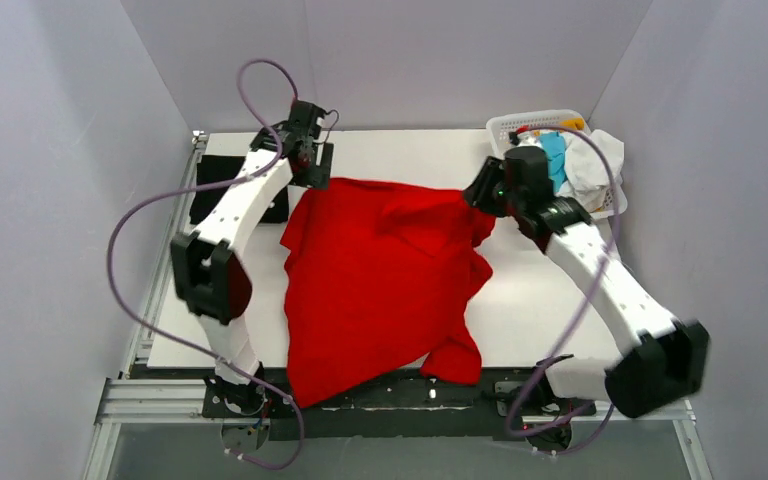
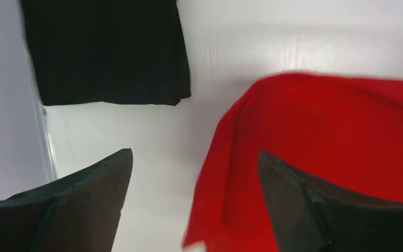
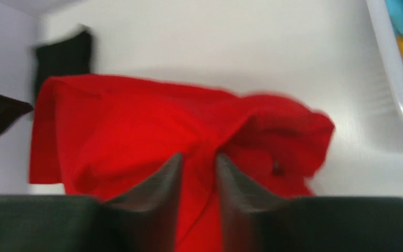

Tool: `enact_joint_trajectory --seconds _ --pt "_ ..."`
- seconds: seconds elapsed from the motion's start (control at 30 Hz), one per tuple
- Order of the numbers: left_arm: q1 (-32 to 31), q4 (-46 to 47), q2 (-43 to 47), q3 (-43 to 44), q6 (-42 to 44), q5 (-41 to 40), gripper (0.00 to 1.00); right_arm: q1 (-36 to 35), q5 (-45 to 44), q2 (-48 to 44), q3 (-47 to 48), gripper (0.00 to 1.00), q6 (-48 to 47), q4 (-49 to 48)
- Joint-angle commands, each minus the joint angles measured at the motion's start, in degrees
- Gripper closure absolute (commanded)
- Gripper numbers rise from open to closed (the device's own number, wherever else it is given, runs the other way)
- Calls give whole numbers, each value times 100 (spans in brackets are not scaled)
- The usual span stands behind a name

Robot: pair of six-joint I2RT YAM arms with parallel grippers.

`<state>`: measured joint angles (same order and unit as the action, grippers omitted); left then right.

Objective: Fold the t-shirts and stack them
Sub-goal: Flatten out the tshirt

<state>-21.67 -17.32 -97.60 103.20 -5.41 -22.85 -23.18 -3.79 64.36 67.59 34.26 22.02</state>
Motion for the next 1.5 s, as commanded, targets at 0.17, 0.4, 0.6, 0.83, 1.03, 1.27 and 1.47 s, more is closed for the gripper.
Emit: enact_joint_trajectory --seconds 0.17,0.4,0.6,0.83,1.03,1.27,1.47 --pt "216 -1457 -1518 565 -668 -214 2 95 -411 2888 1369 19 -616 1067" --pt "216 -976 472 -1670 -1536 696 2 88 -145 1960 614 15 -696 907" --pt "155 241 3352 -4573 -2421 1496 2 86 709 512 -693 13 -829 555" --pt "58 764 4857 -6747 -3426 2527 2 77 2278 -412 -2458 13 -593 -213" --pt "32 1444 4357 -7279 -3746 2957 2 77 2236 2 -2976 13 -296 -595" --pt "53 2028 2768 -6957 -3653 2816 2 77 1986 1528 -2634 14 -61 -1190" --pt "367 1917 1242 -6081 -3508 2669 2 98 1437 2712 -1707 15 138 -1090"
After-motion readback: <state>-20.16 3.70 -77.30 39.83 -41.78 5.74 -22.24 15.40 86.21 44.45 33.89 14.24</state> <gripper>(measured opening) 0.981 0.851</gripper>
